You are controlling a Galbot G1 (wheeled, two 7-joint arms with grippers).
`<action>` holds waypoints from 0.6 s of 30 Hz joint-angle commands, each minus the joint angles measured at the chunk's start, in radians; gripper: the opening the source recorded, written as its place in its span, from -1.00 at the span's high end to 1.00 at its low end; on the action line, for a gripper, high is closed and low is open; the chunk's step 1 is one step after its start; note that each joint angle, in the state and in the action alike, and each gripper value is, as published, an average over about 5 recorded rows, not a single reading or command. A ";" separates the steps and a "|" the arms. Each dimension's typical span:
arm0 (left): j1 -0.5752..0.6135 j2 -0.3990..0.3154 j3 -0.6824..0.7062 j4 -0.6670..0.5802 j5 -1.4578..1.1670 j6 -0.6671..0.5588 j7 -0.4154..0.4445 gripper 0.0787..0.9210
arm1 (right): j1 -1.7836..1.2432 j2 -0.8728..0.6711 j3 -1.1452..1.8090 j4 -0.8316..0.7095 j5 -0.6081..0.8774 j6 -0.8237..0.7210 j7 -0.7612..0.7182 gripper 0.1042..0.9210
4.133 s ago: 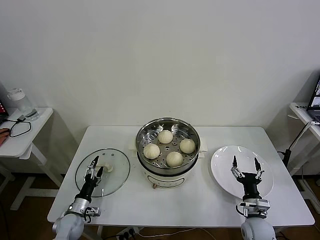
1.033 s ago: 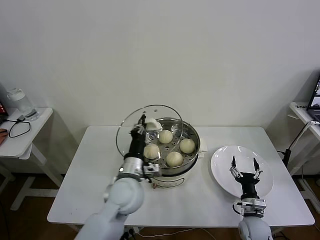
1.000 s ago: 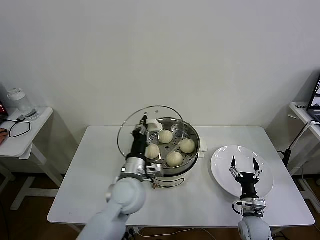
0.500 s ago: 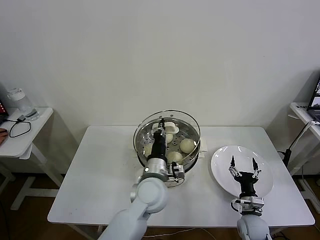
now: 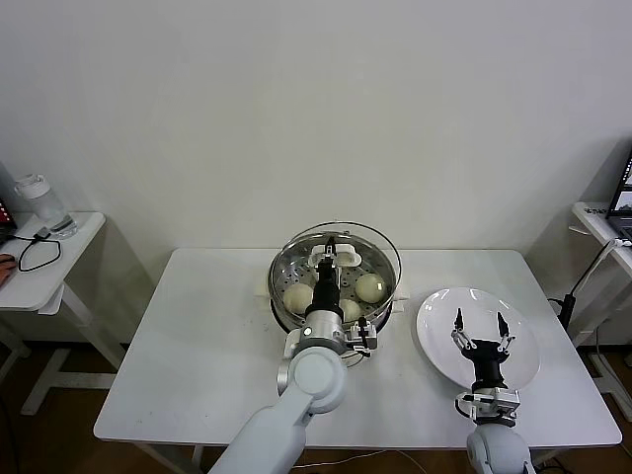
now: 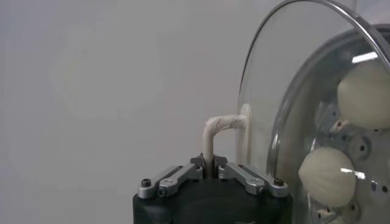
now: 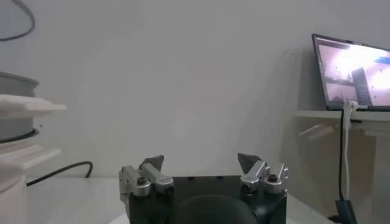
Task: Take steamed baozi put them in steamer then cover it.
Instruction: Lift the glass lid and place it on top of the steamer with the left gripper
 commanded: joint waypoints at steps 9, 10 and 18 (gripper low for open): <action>-0.012 -0.019 0.000 0.091 0.054 -0.008 0.003 0.75 | 0.004 -0.001 0.000 -0.005 -0.002 0.002 -0.001 -0.76; -0.012 -0.020 -0.001 0.093 0.057 -0.009 0.003 0.75 | 0.004 -0.001 0.000 -0.006 -0.002 0.003 -0.001 -0.76; -0.008 -0.021 -0.006 0.102 0.079 -0.011 0.011 0.75 | 0.007 0.000 0.001 -0.010 -0.002 0.005 -0.002 -0.76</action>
